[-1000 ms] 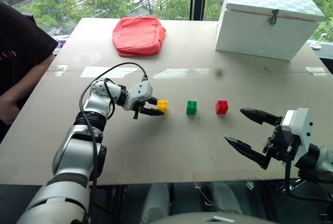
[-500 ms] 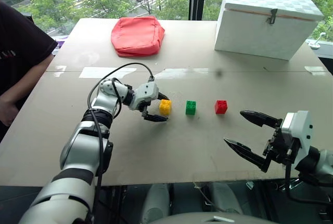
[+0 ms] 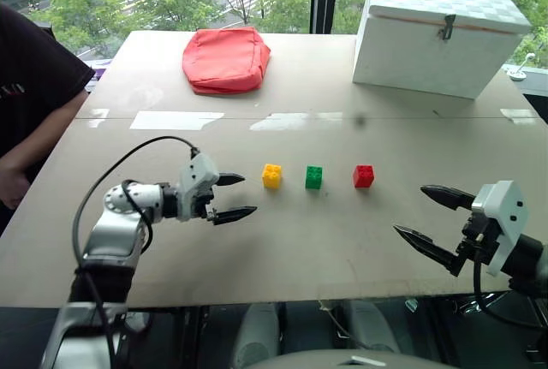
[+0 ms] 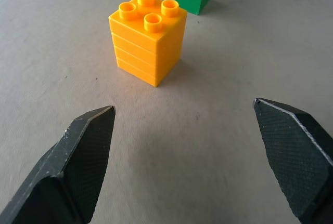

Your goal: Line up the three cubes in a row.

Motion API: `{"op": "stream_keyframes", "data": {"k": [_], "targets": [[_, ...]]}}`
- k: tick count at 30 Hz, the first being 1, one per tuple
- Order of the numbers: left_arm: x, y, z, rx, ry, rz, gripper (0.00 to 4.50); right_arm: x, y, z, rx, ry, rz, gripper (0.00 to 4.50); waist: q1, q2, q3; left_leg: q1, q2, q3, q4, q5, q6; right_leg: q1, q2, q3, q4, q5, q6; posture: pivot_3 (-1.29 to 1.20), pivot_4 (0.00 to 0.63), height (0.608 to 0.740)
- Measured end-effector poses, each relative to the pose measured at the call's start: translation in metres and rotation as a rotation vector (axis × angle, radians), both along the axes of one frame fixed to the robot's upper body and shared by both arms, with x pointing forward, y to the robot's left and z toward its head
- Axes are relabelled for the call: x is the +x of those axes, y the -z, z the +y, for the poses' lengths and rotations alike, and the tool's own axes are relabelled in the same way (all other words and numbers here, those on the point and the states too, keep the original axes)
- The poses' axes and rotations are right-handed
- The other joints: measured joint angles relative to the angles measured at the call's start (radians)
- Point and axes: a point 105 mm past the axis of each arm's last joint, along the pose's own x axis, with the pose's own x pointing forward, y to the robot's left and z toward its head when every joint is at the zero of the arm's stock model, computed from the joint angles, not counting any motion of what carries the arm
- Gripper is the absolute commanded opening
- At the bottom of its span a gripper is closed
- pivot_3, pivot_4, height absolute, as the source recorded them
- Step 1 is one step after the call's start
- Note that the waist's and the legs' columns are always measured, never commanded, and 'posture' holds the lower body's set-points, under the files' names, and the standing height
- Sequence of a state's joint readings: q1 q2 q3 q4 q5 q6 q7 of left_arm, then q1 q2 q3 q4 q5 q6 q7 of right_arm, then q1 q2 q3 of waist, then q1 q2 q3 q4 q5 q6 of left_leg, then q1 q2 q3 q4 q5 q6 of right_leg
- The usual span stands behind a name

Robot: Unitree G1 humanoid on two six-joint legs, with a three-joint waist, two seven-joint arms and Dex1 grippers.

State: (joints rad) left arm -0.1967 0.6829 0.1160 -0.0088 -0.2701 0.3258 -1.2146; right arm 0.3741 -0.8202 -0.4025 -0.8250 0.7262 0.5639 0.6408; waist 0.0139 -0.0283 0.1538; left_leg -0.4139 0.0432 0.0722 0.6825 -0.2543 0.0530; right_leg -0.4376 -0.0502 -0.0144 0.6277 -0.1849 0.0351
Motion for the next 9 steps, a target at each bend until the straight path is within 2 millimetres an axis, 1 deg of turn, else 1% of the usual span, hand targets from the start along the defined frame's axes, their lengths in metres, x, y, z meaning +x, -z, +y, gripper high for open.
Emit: {"op": "stream_keyframes", "data": {"k": [1, 3, 6, 9], "targets": [[-0.014, -0.002, 0.003, -0.031, -0.077, 0.015, 4.34, 0.0, 0.002, -0.005, -0.007, -0.004, 0.017, 4.5, -0.001, 0.0, 0.0, 0.0, 0.0, 0.0, 0.0, 0.0, 0.0, 0.0, 0.0, 0.0, 0.0, 0.0, 0.0, 0.0, 0.15, 0.74], [-0.039, 0.001, 0.007, -0.064, -0.168, 0.057, 4.34, -0.002, 0.004, -0.018, -0.029, 0.013, 0.048, 4.5, -0.002, 0.001, 0.0, 0.001, 0.0, 0.0, 0.0, 0.0, 0.0, 0.0, -0.004, 0.0, -0.001, 0.0, 0.0, 0.0, 0.15, 0.74], [-0.068, 0.005, 0.018, -0.108, -0.317, 0.103, 4.34, -0.006, 0.013, -0.035, -0.057, 0.031, 0.108, 4.5, 0.001, 0.001, -0.001, 0.001, 0.0, -0.001, 0.0, 0.0, 0.0, 0.0, -0.004, -0.002, -0.001, 0.0, 0.0, 0.0, 0.15, 0.74], [-0.089, 0.007, 0.025, -0.14, -0.427, 0.117, 4.34, -0.008, 0.019, -0.047, -0.059, 0.041, 0.139, 4.5, 0.002, 0.002, -0.001, 0.002, 0.0, -0.001, 0.0, -0.002, -0.003, 0.0, -0.004, -0.003, -0.001, 0.0, 0.0, 0.0, 0.15, 0.74]]}}
